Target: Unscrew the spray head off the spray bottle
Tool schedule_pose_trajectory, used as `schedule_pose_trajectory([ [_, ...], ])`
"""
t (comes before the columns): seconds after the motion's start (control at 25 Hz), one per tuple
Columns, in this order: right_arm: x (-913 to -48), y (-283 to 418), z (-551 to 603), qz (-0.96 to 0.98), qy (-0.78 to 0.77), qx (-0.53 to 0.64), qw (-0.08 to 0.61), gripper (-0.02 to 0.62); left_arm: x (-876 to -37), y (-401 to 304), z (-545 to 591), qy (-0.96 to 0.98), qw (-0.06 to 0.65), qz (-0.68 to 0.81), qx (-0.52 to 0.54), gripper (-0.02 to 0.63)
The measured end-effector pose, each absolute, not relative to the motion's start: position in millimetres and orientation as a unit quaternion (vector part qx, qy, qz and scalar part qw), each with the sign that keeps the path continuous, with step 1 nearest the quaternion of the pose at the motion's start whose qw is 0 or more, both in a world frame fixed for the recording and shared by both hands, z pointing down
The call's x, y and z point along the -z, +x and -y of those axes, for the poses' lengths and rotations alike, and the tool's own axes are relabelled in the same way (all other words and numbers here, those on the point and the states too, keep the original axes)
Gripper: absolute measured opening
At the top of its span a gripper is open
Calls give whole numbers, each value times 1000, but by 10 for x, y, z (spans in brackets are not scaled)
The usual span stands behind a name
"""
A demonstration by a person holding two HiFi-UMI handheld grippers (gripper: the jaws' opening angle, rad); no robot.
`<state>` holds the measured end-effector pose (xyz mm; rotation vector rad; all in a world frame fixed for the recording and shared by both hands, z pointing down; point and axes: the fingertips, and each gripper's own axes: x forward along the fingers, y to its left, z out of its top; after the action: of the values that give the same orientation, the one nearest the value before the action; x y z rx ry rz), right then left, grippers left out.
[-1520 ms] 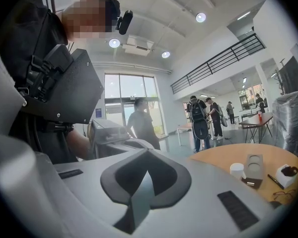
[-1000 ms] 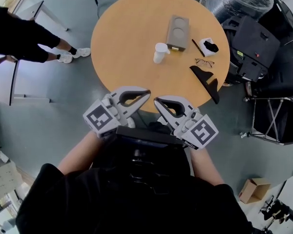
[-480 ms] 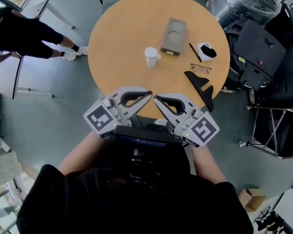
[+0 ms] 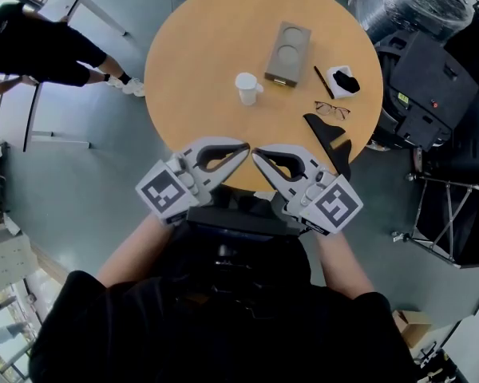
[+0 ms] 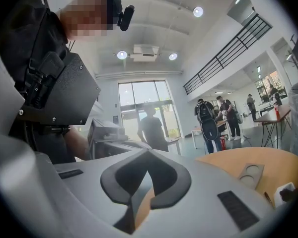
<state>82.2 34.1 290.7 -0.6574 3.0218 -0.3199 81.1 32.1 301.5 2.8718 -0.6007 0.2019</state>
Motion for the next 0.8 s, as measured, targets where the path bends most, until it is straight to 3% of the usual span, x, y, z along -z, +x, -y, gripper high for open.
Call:
schedule_pose_trajectory([
  [0.8,-3392,-195,988,-926,-354,132,-21,0,-3571,-393,1026,983,114,130,-56,15],
])
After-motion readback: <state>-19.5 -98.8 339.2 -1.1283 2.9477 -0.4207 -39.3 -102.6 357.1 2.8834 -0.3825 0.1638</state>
